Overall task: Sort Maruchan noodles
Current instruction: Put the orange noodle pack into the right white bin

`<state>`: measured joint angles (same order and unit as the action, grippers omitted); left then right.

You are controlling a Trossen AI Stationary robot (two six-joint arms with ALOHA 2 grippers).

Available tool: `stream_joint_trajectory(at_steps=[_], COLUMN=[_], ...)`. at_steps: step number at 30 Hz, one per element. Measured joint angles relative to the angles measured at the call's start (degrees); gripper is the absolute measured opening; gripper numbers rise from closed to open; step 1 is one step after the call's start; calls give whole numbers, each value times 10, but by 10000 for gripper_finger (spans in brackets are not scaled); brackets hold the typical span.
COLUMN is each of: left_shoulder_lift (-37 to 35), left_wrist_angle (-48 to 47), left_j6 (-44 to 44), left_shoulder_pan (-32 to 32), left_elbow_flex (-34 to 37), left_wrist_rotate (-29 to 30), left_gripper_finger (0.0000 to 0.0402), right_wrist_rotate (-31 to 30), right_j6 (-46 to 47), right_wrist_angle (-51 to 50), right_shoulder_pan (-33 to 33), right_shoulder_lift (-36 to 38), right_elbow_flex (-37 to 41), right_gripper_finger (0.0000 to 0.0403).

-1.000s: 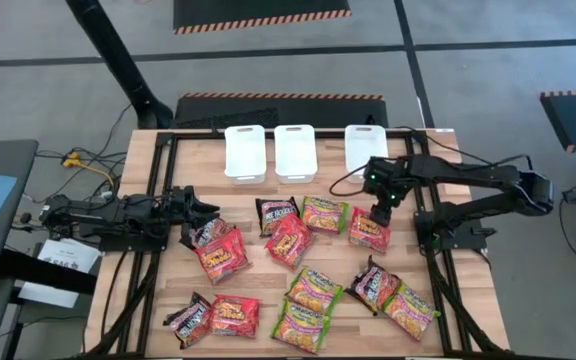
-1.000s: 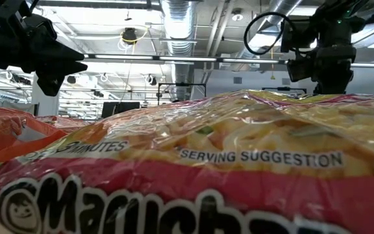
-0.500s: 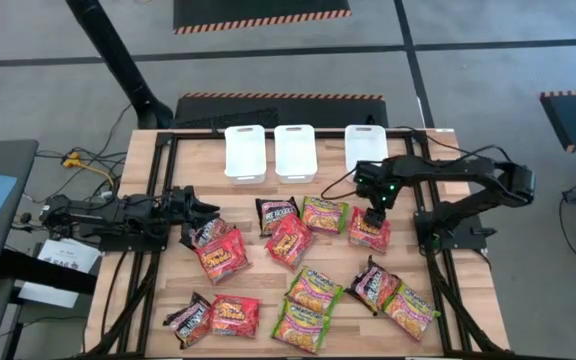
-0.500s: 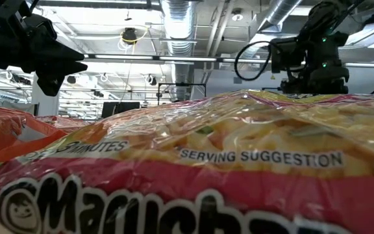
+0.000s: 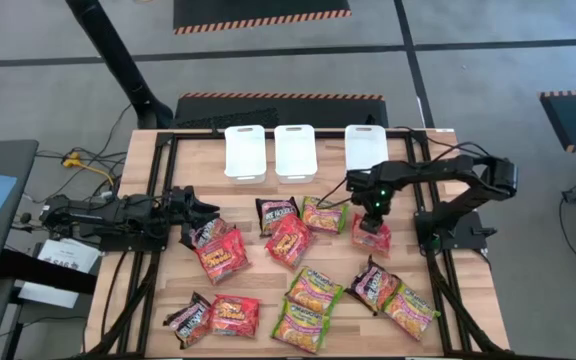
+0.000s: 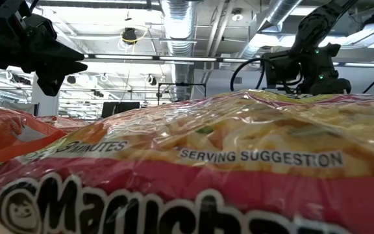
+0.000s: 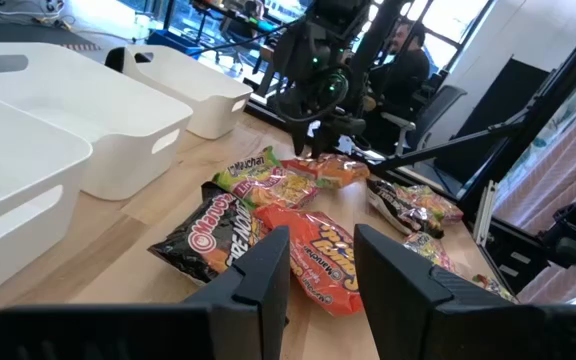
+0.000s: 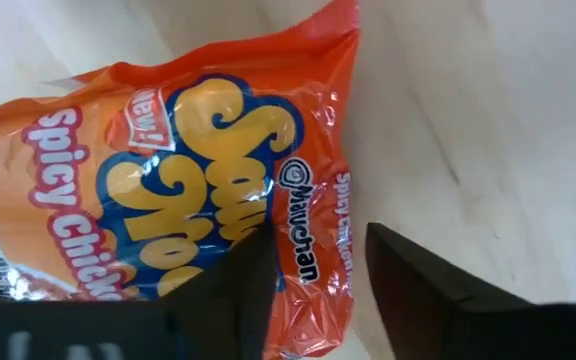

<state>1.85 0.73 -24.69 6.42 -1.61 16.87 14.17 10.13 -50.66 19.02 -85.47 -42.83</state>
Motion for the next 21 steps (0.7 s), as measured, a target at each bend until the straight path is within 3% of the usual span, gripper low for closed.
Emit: stream_joint_trajectory(at_steps=[6, 10, 15, 21], left_shoulder_lift=[0, 0, 0, 0], left_wrist_angle=[0, 0, 0, 0], left_j6=[0, 0, 0, 0], left_shoulder_pan=[0, 0, 0, 0], left_elbow_flex=[0, 0, 0, 0], left_wrist_rotate=[0, 0, 0, 0], left_gripper_finger=[102, 102, 102, 102], right_wrist_rotate=[0, 9, 11, 11], right_j6=[16, 35, 35, 69], right_wrist_angle=[6, 0, -43, -75], right_shoulder_pan=[-15, -18, -22, -33], right_shoulder_lift=[-1, 13, 42, 85], right_elbow_flex=[0, -1, -30, -68], right_gripper_finger=[105, 85, 98, 150])
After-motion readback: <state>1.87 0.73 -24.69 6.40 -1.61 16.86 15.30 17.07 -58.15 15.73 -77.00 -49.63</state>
